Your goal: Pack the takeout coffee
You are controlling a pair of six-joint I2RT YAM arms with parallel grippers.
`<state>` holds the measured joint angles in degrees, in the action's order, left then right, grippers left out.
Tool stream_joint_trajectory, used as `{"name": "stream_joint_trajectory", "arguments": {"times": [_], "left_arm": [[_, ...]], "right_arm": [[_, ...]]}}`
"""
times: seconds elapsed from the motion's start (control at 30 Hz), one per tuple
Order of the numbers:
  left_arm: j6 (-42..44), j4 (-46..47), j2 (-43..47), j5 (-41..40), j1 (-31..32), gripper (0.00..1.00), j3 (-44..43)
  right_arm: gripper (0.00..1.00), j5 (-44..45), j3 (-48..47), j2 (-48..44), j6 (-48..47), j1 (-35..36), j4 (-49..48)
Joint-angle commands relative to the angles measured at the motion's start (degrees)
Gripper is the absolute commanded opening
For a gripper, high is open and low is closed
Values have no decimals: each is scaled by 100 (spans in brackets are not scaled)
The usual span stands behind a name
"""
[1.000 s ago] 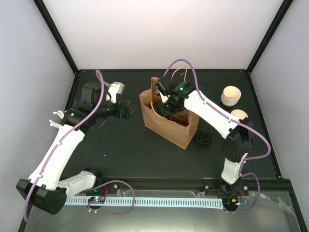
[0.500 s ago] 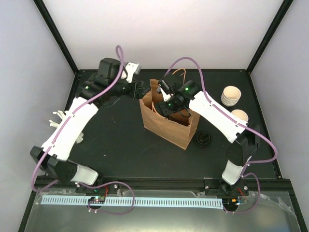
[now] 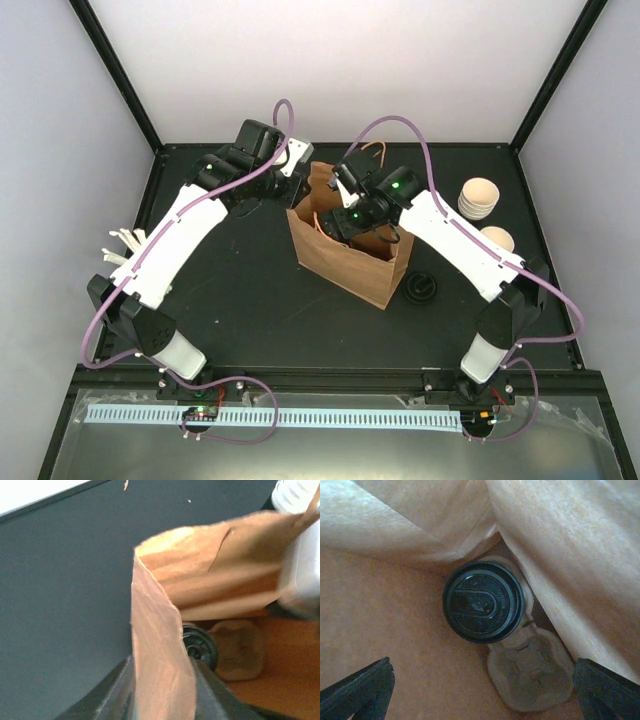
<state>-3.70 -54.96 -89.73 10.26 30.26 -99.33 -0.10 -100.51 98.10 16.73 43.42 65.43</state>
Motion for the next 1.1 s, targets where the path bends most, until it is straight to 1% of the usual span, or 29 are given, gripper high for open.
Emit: {"name": "stream_joint_trajectory", "arguments": {"times": [0.0, 0.1, 0.13, 0.17, 0.37, 0.6, 0.83, 1.07], "left_arm": [[115, -293, -22, -509, 49, 22, -309], [116, -408, 12, -781, 50, 6, -390], [116, -476, 25, -862, 48, 3, -427], [109, -508, 35, -936, 39, 2, -462], [-4, -893, 63, -1254, -27, 2, -563], [-44, -1156, 186, -1366, -462, 2, -502], [-32, -1213, 266, -1321, -1218, 2, -500], [-52, -1140, 149, -1394, -1756, 2, -589]], "right_arm": [[100, 170, 12, -419, 84, 26, -38], [100, 257, 56, -641, 110, 22, -65], [100, 268, 72, -708, 104, 19, -73], [100, 261, 79, -802, 101, 25, -73], [100, 81, 93, -1419, 39, 26, -93], [100, 208, 84, -2037, 93, 22, -71], [100, 1012, 110, -2491, 228, 8, -60], [100, 1775, 332, -2866, 447, -200, 29]]}}
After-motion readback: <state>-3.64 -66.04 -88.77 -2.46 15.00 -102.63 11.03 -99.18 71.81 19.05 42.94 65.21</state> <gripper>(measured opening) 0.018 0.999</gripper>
